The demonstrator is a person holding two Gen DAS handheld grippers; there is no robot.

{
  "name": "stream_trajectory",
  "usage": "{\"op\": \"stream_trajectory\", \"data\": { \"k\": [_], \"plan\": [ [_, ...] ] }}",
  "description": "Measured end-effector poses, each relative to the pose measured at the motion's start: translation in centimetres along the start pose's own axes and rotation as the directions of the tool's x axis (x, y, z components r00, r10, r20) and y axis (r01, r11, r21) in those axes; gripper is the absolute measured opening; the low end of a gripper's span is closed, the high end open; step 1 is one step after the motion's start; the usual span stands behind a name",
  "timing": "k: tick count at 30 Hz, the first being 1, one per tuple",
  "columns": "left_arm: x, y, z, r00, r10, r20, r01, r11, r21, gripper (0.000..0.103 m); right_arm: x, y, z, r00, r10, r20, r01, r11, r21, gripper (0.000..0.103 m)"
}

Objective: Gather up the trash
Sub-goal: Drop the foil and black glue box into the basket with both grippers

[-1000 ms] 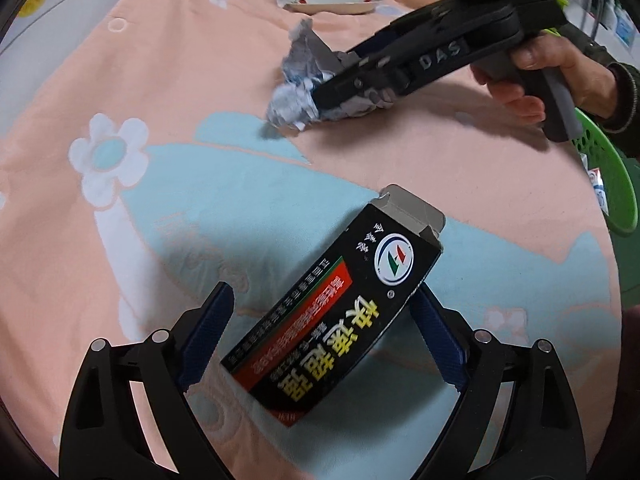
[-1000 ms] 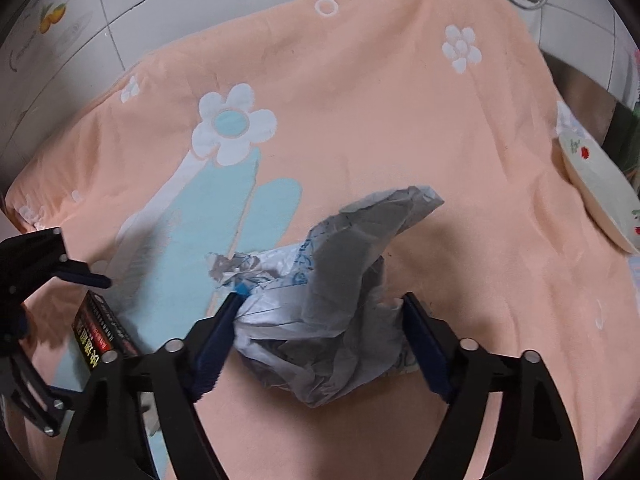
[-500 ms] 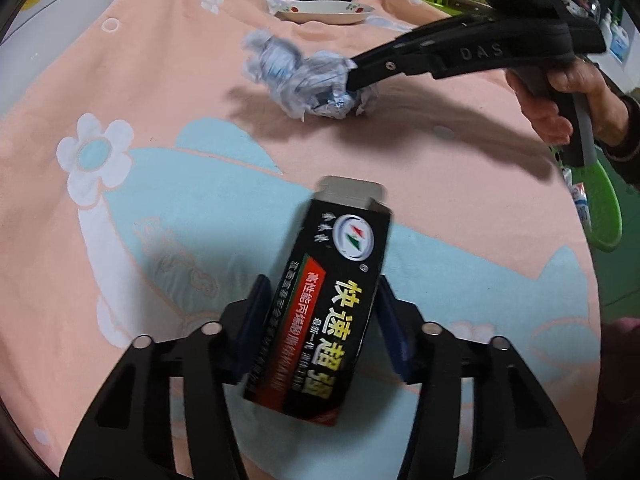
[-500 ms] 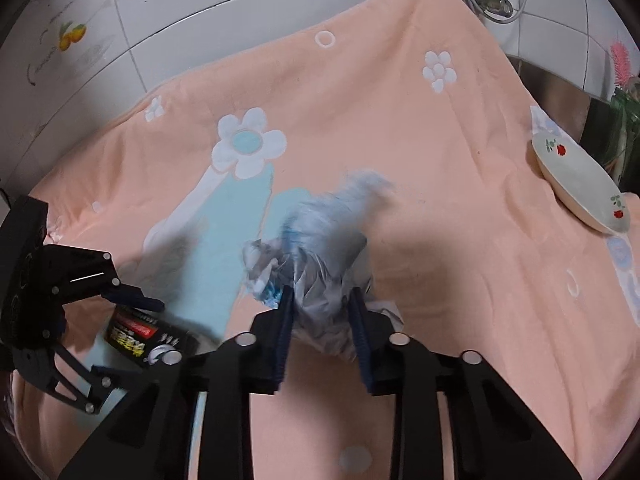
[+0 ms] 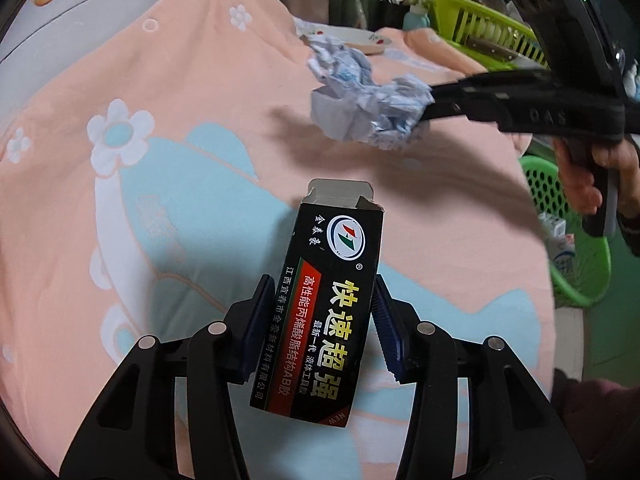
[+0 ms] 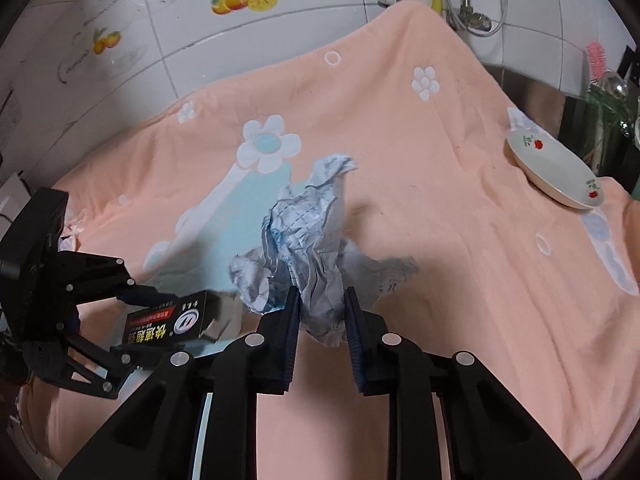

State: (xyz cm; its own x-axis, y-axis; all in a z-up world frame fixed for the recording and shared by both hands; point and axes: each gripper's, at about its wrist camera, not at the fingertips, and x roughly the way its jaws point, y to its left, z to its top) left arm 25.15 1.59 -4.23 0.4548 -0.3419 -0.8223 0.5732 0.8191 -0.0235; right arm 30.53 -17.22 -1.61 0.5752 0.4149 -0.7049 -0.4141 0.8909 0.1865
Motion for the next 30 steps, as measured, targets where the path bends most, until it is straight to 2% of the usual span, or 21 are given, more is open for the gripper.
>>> {"op": "stream_trajectory", "data": {
  "k": [8,15,22,30],
  "plan": [
    [-1.6,-3.1,-1.4,1.000,-0.013,0.027,0.015,0.998,-0.055,0.048,-4.8,0.2,-3.0,0.999,-0.003,0.040,0.002,1.000,0.015,0.021],
    [-3.0,-7.5,-1.0,0.998,-0.033,0.056,0.034,0.999,-0.031,0.048,-10.0,-1.2,-6.2,0.996,-0.029,0.080,0.024,0.998,0.061,0.021],
    [-3.6,-12.4,-0.2,0.992,-0.093,0.089,0.092,0.996,0.015,0.048,-15.2,-3.6,-10.7,0.991,-0.103,0.088,0.092,0.989,0.118,0.021],
    [-2.4,-18.2,1.0,0.980,-0.176,0.089,0.171,0.983,0.059,0.048,-19.9,-7.4,-16.7,0.973,-0.225,0.048,0.211,0.955,0.210,0.021]
  ]
}}
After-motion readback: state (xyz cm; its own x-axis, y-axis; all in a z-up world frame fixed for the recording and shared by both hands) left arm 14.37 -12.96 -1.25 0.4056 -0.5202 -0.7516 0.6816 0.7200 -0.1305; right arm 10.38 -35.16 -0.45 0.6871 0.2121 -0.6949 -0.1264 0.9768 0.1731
